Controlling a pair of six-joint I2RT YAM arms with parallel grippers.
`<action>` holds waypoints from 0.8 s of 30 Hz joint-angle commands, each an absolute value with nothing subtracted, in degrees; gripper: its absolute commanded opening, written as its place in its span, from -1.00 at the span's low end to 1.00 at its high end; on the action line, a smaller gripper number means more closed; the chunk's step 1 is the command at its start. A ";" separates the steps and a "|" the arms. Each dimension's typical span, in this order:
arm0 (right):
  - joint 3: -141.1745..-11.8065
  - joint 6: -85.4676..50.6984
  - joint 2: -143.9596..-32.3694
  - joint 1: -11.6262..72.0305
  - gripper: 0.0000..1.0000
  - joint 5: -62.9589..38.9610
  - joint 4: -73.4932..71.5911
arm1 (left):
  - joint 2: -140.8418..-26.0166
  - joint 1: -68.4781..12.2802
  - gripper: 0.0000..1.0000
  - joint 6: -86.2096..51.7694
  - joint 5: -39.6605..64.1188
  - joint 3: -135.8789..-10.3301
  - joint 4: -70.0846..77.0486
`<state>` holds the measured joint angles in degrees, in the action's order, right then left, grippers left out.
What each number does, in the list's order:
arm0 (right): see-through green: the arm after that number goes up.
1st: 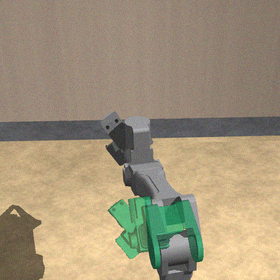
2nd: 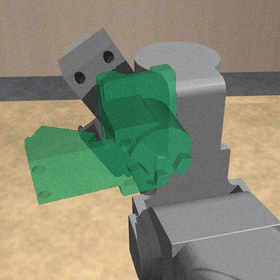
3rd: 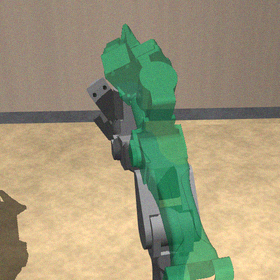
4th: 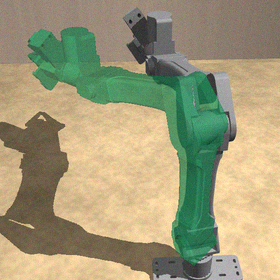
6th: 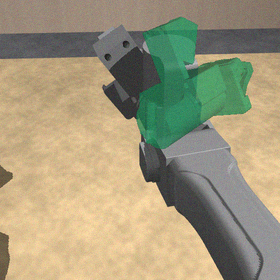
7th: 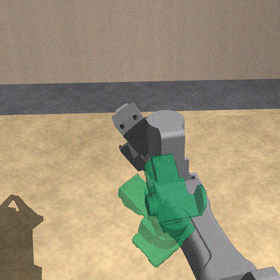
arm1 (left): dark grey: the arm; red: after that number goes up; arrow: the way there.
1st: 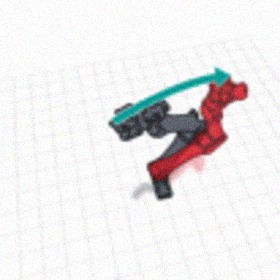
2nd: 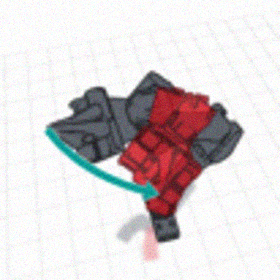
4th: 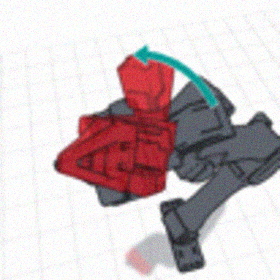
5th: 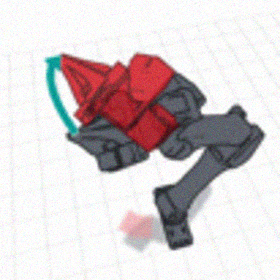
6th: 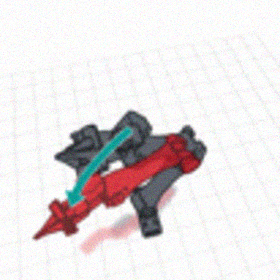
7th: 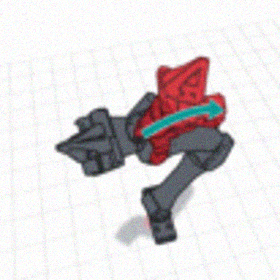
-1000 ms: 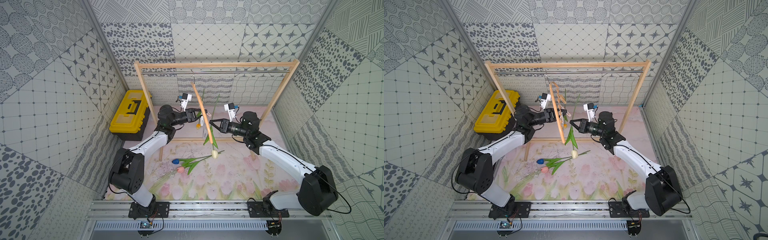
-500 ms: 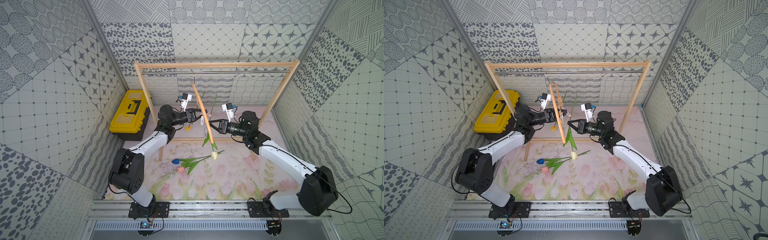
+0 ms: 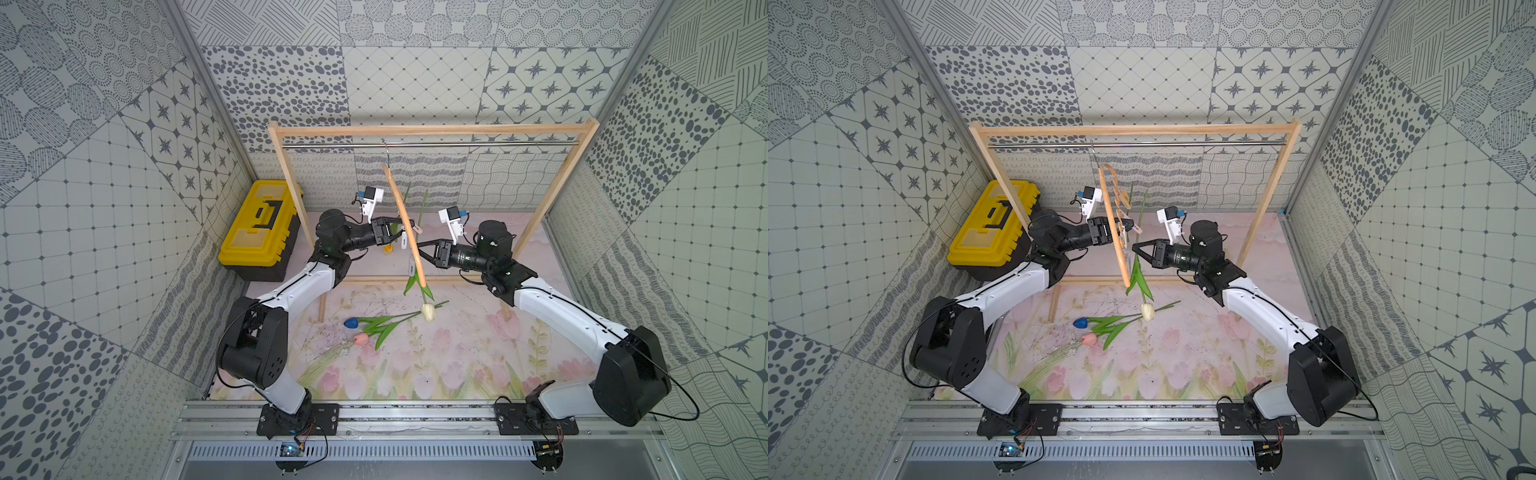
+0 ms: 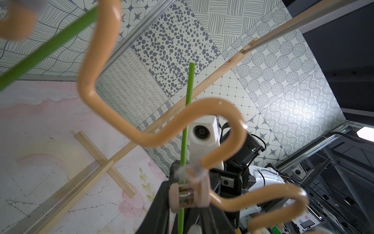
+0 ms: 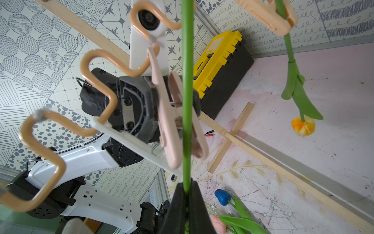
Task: Dry the flowers on a clothes hanger
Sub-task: Clamp the flower onto the hanger.
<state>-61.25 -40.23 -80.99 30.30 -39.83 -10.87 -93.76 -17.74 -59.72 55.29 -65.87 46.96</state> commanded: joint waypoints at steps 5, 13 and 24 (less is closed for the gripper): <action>-63.11 -38.28 -81.55 30.59 -1.00 -39.23 -9.87 | -92.70 -17.68 -0.27 -57.54 56.37 -66.56 44.66; -63.17 -36.81 -81.54 30.50 -1.00 -38.56 -7.73 | -91.38 -16.91 -0.04 -53.74 55.32 -66.57 39.31; -62.32 -33.75 -80.10 30.07 -0.37 -35.60 -2.85 | -84.14 -15.45 0.33 -39.20 48.56 -65.48 20.95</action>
